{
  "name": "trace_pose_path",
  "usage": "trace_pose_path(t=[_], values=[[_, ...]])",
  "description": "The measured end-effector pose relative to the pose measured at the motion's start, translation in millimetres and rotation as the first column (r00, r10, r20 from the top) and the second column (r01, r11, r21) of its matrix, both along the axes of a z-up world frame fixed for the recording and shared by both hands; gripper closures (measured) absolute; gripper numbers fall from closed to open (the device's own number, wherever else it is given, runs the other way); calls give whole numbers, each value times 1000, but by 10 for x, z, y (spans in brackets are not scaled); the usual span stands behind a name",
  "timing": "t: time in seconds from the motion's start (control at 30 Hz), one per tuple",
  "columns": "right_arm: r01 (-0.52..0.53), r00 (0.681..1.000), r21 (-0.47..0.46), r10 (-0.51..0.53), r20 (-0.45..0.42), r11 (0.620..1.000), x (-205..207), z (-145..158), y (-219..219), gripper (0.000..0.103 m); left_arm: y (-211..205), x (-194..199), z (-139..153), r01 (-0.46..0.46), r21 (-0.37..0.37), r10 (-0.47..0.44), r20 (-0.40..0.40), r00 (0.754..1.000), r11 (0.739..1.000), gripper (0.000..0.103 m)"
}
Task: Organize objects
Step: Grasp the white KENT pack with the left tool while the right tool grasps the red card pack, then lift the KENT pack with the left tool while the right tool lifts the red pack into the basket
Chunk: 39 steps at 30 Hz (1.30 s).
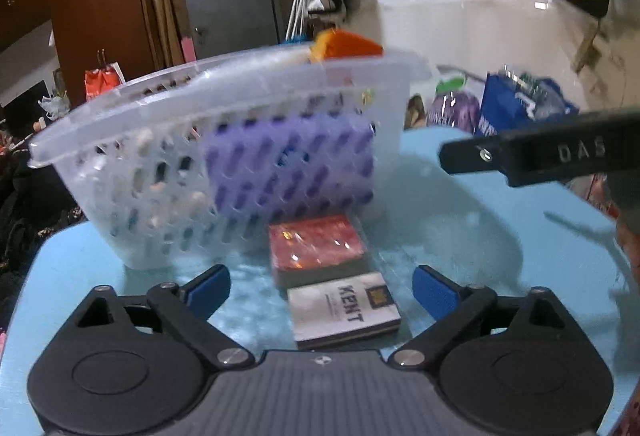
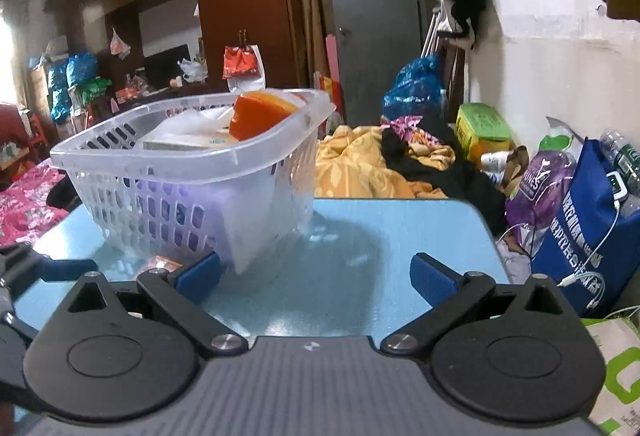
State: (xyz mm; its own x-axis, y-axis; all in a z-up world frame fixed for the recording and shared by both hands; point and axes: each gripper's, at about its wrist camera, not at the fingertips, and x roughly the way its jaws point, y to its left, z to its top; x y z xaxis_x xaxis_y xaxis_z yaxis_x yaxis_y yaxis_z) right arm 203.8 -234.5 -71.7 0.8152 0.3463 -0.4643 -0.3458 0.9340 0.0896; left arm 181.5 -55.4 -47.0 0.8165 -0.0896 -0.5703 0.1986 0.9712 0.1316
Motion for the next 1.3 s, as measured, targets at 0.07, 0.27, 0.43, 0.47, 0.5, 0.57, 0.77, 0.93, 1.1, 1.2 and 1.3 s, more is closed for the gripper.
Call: trace_pose_path(t=[0.07,0.27,0.43,0.47,0.5,0.57,0.77,0.93,1.1,1.2,1.3], values=[[-5,1000,-8,5,0,1000,-26,-30,54,0,-41,35,-65,-1,12,2,-26,1000,1000,24],[5,999,10,-5,-43,1000,-34,-138,282,0,49,-70,-110,-17,26,18,-25,1000,1000,40],[-48,993,0,48,-107,999,-9,-262,667,0,422,-273,-94,-51,-6,51,-12,999,999,40],[-56,992,-3,56,-117,998,-9,-274,747,0,511,-297,-83,-64,-13,64,-8,998,998,40],[-68,989,-2,67,-129,998,-1,-287,829,0,594,-315,-77,-75,-19,75,-4,997,997,40],[-67,988,1,67,-140,998,5,-304,939,0,764,-331,-71,-101,-34,101,-3,995,994,40],[-57,984,-35,50,-172,998,42,-392,1172,9,1009,-366,-33,-121,-91,121,1,993,989,40],[-40,991,-109,25,-133,993,-81,-379,1226,32,972,-349,-45,-106,-80,107,5,994,991,40],[-94,992,-110,83,-97,990,-362,-368,924,33,998,-391,-30,-91,-98,94,27,995,991,40],[-107,994,-117,107,-11,987,-632,-340,689,33,1042,-523,13,-81,-142,94,89,992,987,40],[-147,989,-42,146,-8,988,-815,-348,333,33,1049,-672,39,-52,-195,77,122,989,979,40]])
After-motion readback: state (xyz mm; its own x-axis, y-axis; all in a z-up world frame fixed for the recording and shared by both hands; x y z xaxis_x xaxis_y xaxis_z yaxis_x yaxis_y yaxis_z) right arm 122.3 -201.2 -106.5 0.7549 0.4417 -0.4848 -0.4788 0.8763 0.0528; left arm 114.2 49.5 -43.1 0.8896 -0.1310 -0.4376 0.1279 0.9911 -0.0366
